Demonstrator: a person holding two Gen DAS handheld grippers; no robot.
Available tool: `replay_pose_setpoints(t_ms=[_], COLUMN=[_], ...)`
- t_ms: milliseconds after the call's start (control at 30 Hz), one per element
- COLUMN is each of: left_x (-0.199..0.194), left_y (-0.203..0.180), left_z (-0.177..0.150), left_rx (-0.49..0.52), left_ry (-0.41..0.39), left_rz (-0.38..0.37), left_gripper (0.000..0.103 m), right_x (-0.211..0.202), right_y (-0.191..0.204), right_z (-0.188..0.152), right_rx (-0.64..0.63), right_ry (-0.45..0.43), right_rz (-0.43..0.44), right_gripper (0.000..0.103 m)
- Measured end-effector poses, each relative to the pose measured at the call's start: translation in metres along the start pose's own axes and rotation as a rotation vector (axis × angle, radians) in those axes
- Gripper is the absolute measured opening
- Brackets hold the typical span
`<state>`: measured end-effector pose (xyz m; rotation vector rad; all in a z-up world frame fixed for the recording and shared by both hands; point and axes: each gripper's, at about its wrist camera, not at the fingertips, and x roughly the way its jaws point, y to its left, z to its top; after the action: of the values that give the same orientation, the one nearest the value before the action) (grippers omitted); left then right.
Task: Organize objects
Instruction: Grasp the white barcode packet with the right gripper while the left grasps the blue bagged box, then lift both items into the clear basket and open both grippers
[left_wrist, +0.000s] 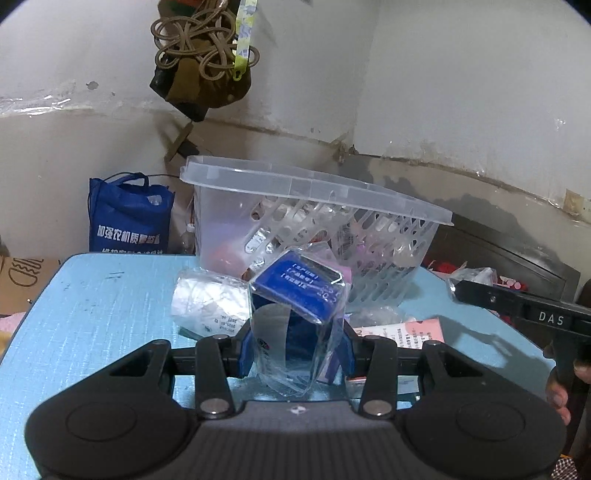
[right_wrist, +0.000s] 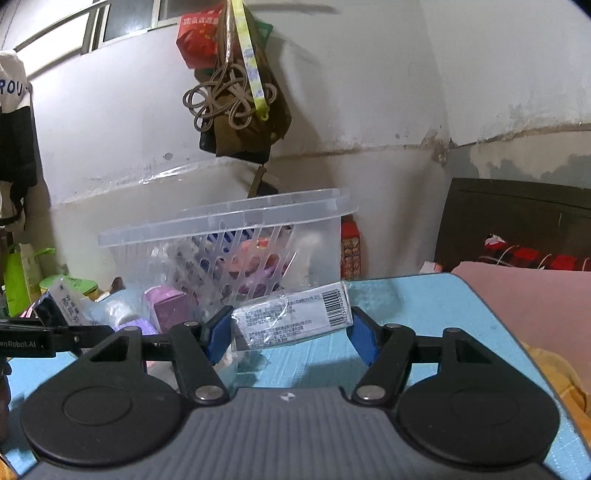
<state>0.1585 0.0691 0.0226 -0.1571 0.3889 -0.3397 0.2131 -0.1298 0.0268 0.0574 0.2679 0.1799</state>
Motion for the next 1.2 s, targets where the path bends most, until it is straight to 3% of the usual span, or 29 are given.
replay_pose_setpoints(t_ms=[533,1000,1100,1200], left_x=[-0.003,-0.018,-0.039,-0.053], left_y=[0.008,0.008,-0.005,-0.024], left_z=[0.0,-0.002,0.012,0.055], left_rx=[-0.033,-0.039,-0.01,0.043], left_ry=[-0.02,-0.109,-0.174,-0.247], left_rz=[0.005,0.028,0.017,-0.032], left_gripper=[0.047,0.047,0.047,0.047], right_x=[0.0,-0.008,-0.022,-0.034], right_y=[0.0,0.0,0.001,0.01], right_z=[0.0,0.0,0.01,0.045], right_rx=[0.004,-0.003,0.004,-0.035], right_ry=[-0.004,-0.053,-0.084,-0.162], right_rz=[-0.011,-0.001,0.04,0.067], right_gripper=[0.069,0.069,0.069,0.069])
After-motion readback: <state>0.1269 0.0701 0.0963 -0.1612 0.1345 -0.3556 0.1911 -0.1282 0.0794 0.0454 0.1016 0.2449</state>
